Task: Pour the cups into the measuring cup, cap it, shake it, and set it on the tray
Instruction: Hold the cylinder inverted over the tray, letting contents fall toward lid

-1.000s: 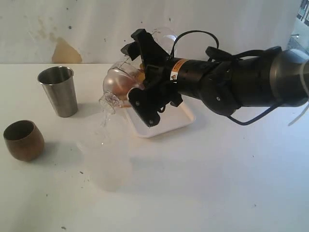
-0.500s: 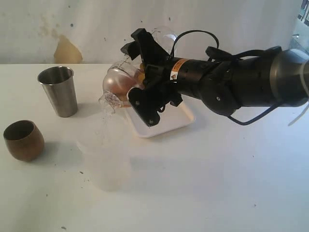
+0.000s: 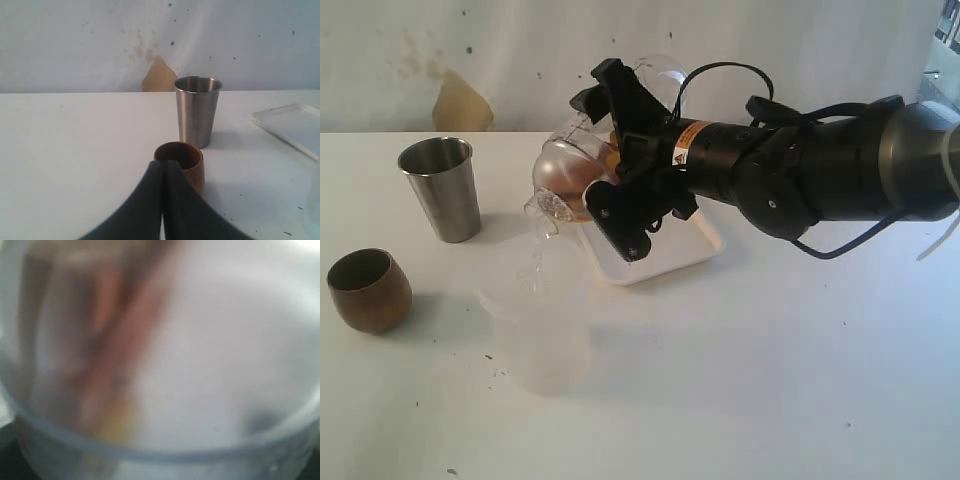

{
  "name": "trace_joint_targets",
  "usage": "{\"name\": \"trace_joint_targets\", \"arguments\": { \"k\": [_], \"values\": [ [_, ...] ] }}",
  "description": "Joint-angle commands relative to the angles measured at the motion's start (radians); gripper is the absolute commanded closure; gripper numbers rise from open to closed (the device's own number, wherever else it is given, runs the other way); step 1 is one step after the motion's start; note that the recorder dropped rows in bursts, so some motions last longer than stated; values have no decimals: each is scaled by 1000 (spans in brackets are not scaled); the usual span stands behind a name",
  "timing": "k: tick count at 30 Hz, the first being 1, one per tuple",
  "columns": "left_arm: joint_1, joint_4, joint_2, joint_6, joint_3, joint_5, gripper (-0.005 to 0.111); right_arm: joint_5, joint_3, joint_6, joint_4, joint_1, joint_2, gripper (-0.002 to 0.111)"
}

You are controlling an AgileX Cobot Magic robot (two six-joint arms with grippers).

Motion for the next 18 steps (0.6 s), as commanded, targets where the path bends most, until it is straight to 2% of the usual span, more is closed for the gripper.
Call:
{"name": "trace_joint_targets", "arguments": {
  "k": [1,18],
  "values": [
    [-2,-5,-5,-3,4,-11,107,-65,-14,3,9,3,-14,108],
    [-2,-5,-5,-3,4,-11,107,-46,-14,3,9,3,-14,108]
  ]
}}
